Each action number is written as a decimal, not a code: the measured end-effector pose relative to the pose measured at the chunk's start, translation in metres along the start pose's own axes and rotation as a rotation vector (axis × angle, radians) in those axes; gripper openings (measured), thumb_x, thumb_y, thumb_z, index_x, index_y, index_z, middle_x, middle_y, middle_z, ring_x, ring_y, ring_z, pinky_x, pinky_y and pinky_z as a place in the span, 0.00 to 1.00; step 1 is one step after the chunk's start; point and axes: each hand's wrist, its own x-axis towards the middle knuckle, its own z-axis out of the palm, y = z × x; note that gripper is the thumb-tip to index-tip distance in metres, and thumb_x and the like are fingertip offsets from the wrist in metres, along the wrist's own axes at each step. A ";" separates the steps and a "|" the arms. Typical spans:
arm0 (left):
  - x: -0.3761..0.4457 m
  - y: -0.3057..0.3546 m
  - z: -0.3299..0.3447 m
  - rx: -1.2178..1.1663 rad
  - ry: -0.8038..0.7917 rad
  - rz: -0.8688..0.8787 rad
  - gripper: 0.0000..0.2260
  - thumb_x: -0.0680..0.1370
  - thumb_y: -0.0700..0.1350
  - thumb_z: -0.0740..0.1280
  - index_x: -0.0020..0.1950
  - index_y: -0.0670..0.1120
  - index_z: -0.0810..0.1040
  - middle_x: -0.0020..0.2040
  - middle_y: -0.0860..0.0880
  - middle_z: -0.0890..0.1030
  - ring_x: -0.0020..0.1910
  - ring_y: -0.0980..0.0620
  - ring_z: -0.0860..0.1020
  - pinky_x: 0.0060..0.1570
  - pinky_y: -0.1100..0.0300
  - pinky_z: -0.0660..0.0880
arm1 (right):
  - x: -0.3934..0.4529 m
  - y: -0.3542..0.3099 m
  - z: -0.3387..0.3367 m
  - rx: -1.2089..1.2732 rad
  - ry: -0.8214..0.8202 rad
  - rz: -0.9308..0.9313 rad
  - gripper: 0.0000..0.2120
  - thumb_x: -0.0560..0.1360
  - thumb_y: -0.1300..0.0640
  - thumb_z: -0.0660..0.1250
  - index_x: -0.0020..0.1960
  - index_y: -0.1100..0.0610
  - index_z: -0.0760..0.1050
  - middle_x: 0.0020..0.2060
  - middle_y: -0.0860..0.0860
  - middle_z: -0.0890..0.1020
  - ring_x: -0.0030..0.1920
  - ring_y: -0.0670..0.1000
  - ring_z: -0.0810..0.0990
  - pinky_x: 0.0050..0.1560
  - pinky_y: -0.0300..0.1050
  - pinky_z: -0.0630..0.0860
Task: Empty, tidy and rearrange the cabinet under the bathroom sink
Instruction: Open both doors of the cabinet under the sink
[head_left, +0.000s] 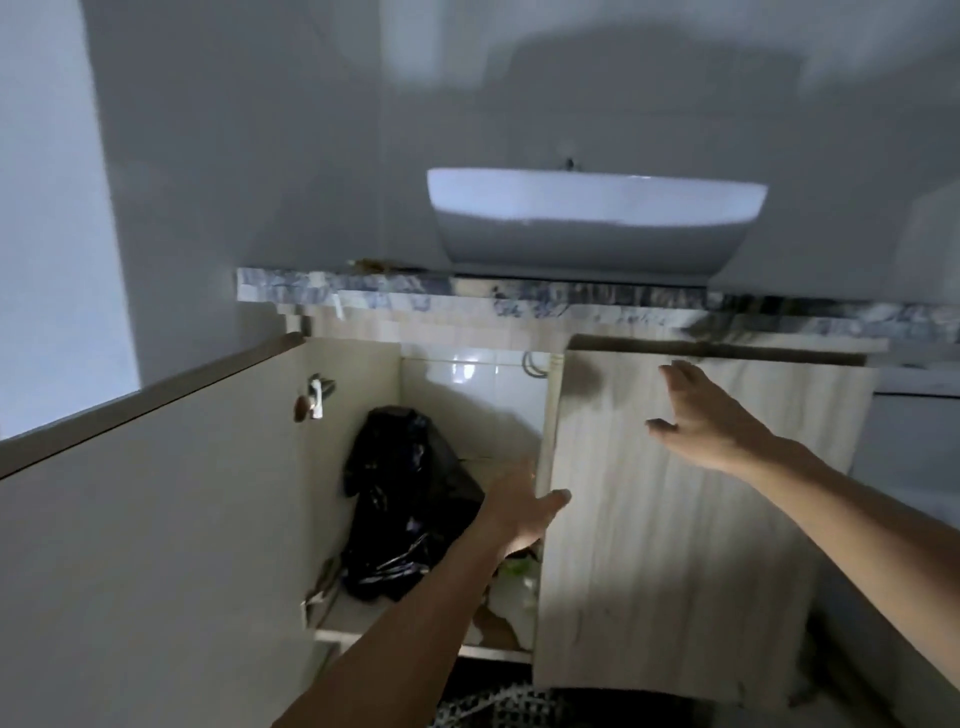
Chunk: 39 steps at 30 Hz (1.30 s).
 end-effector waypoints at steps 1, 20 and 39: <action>0.015 0.007 0.005 0.012 -0.011 0.006 0.35 0.77 0.54 0.67 0.78 0.47 0.54 0.76 0.46 0.62 0.73 0.46 0.65 0.70 0.51 0.65 | 0.005 0.004 -0.002 -0.034 0.003 -0.004 0.33 0.78 0.52 0.63 0.76 0.62 0.51 0.77 0.57 0.51 0.70 0.57 0.68 0.66 0.47 0.69; 0.087 0.016 0.029 -0.063 0.065 0.066 0.22 0.77 0.45 0.67 0.69 0.45 0.65 0.66 0.47 0.72 0.64 0.48 0.71 0.57 0.59 0.69 | 0.045 0.016 0.035 -0.175 0.141 0.026 0.42 0.73 0.50 0.69 0.77 0.60 0.49 0.76 0.57 0.54 0.65 0.55 0.73 0.65 0.48 0.72; -0.062 0.043 0.048 0.019 -0.003 0.675 0.05 0.74 0.50 0.68 0.40 0.54 0.74 0.37 0.57 0.80 0.35 0.56 0.80 0.38 0.56 0.79 | -0.050 0.004 -0.067 0.058 0.092 0.369 0.21 0.77 0.49 0.60 0.30 0.60 0.69 0.31 0.53 0.77 0.29 0.50 0.75 0.33 0.40 0.71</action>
